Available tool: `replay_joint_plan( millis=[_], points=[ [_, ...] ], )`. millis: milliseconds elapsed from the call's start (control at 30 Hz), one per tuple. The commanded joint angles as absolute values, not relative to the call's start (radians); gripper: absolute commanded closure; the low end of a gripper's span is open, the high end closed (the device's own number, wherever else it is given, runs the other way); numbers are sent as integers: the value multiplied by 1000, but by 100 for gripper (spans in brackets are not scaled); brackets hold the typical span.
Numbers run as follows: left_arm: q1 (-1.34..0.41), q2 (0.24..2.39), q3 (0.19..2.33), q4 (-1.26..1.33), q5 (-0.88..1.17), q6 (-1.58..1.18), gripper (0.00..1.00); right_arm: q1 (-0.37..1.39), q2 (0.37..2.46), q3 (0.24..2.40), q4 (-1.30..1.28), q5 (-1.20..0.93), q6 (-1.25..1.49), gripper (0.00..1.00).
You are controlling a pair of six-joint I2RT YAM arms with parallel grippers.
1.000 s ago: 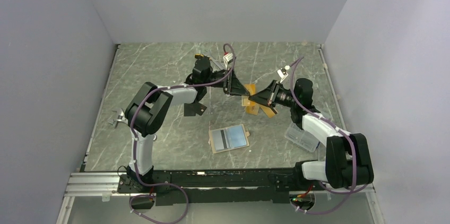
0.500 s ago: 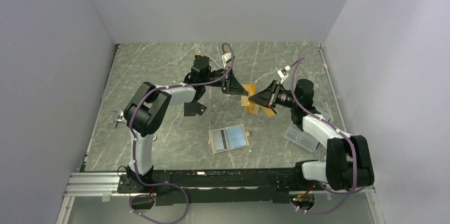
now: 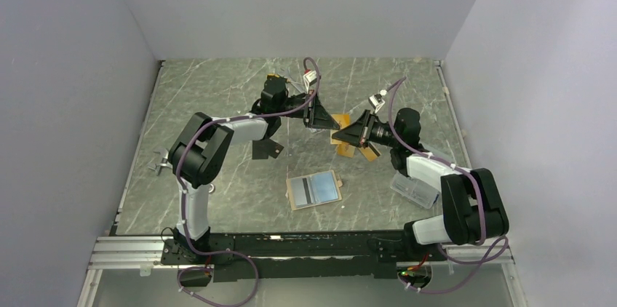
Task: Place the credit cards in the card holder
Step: Pick up the credit card from the center of the board.
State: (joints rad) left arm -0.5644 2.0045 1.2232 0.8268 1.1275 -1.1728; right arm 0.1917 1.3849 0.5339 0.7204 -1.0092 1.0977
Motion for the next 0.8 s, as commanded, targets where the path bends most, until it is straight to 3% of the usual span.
replay_joint_plan(
  millis=[0,167,333,533,767],
  points=[
    [-568,1942,1239,856,1132,-1165,94,193,1332,551,701,-999,1044,100],
    [-551,1927,1248,834,1133,-1155,88,183,1238,532,451,-969,891,100],
    [-541,1921,1246,836,1133,-1151,86,182,1182,510,390,-964,859,100],
    [-542,1905,1230,823,1124,-1132,67,181,1184,534,425,-990,892,100],
    [-546,1910,1223,863,1133,-1150,75,187,1217,563,504,-1001,944,100]
  ],
)
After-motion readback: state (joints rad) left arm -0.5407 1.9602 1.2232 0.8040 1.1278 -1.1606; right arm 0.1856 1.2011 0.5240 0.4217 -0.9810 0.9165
